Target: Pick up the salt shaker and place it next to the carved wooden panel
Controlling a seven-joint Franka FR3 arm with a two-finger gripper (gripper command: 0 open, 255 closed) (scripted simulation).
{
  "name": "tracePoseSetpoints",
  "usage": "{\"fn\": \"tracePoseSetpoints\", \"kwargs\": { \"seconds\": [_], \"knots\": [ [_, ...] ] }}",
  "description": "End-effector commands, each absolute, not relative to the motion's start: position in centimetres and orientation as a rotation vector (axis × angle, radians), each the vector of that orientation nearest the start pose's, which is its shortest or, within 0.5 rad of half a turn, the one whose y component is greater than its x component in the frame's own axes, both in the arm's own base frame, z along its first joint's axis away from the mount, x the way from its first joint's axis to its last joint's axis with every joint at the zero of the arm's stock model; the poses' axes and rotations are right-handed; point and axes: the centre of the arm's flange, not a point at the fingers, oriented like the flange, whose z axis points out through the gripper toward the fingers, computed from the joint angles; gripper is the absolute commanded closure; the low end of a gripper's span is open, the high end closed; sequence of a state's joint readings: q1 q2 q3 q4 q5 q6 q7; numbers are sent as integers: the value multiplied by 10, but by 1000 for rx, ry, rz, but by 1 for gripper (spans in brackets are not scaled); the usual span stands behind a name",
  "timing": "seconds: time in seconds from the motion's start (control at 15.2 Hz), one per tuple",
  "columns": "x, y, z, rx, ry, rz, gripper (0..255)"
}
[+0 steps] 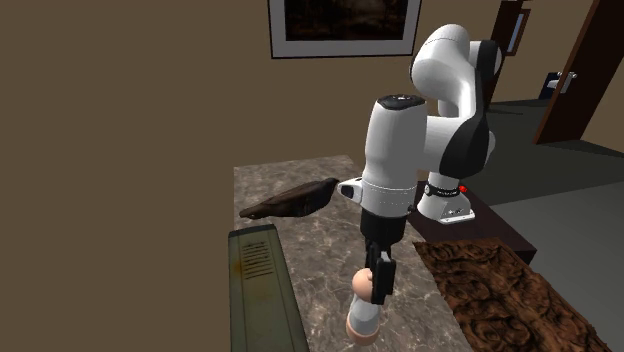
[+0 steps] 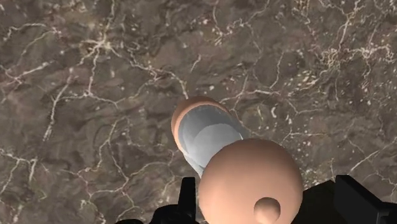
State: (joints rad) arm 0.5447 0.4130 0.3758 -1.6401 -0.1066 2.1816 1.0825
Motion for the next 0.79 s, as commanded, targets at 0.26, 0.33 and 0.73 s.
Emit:
{"fn": "tracePoseSetpoints", "kwargs": {
  "seconds": [0.26, 0.33, 0.73],
  "knots": [
    [437, 514, 445, -2970, 221, -61, 0],
    [436, 512, 455, -2970, 221, -61, 0],
    [436, 512, 455, -2970, 221, -61, 0]
  ]
}}
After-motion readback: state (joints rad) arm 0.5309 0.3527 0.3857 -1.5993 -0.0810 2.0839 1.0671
